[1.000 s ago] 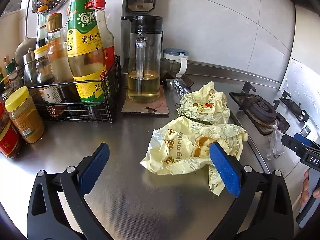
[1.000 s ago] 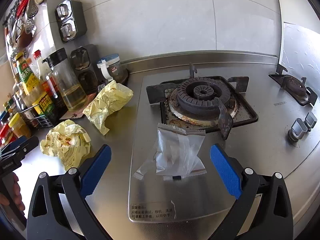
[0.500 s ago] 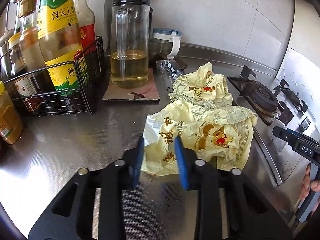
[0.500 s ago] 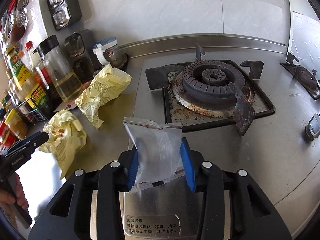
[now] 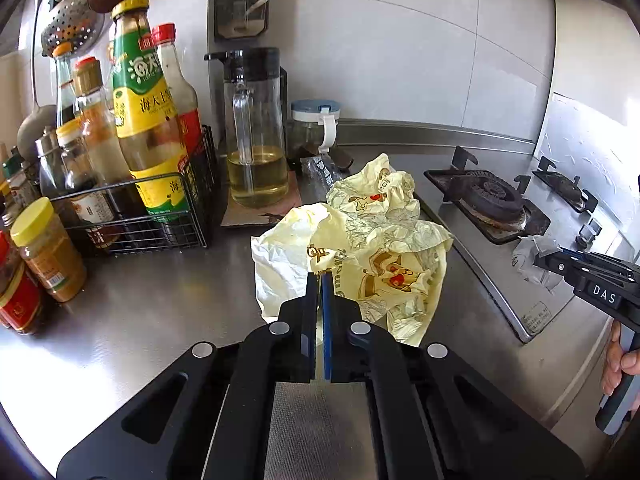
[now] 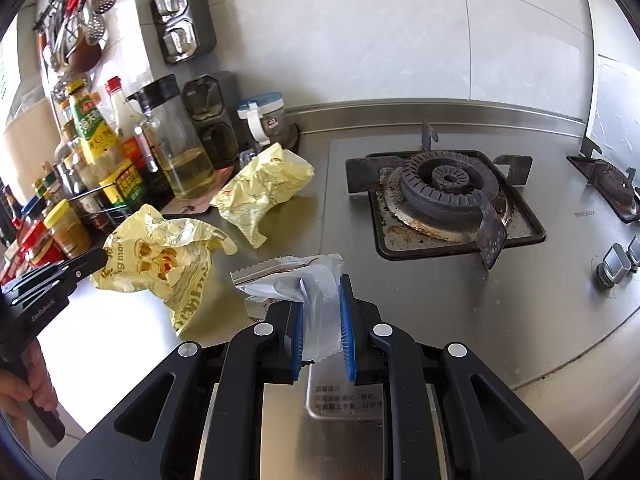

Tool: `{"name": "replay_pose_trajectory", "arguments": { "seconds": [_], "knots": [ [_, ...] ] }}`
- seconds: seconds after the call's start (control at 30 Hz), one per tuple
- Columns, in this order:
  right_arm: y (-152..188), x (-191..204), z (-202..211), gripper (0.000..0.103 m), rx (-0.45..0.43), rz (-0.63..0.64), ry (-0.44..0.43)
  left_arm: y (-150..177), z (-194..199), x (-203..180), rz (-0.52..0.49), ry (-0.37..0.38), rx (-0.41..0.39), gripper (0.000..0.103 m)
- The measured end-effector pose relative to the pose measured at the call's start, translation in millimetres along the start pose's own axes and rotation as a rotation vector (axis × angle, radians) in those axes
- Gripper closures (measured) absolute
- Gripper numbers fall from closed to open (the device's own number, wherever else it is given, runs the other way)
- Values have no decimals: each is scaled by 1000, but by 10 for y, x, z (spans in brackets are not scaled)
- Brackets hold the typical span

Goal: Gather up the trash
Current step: 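Grasp the yellow snack bag with the left tool while the right tool grasps the clear plastic bag, then carry snack bag and plastic bag over the bin and open both tools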

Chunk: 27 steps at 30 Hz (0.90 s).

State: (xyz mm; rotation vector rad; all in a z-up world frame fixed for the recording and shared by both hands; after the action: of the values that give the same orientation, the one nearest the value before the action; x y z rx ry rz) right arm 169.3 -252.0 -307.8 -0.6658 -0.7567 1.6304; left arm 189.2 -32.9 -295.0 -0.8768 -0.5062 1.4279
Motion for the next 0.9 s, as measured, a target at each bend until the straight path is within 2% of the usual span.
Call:
{"name": "replay_pose_trajectory", "arguments": {
  "seconds": [0.27,0.47,0.7,0.9],
  "knots": [
    [115,376,644,86,-66,38,-34,77,930,-179,-42,0,-99,102],
    [342,633,1219,86,-112,79,-41,307,1688,-246,-55,-3,-164,102],
    [871,967,1608,86,-116,97,-71,967,2221,-232,-38,43,-171,102],
    [1516,1120,1621,86,-88,101,-72,1667,2255,-134,4,46,-124,102]
  ]
}}
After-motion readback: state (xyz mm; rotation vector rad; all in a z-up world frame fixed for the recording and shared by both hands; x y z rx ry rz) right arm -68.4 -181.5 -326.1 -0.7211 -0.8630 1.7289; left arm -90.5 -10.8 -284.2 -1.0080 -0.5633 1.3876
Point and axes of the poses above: each gripper's, at about its wrist camera, not at the fingertips, and z roughly against the way its jaws point, x to its left, y to its underside, the point moved 3 cm from there along -z, roughly the way its jaws point, and after that the axes turned 12 degrees about z, right-handed, at the moved point
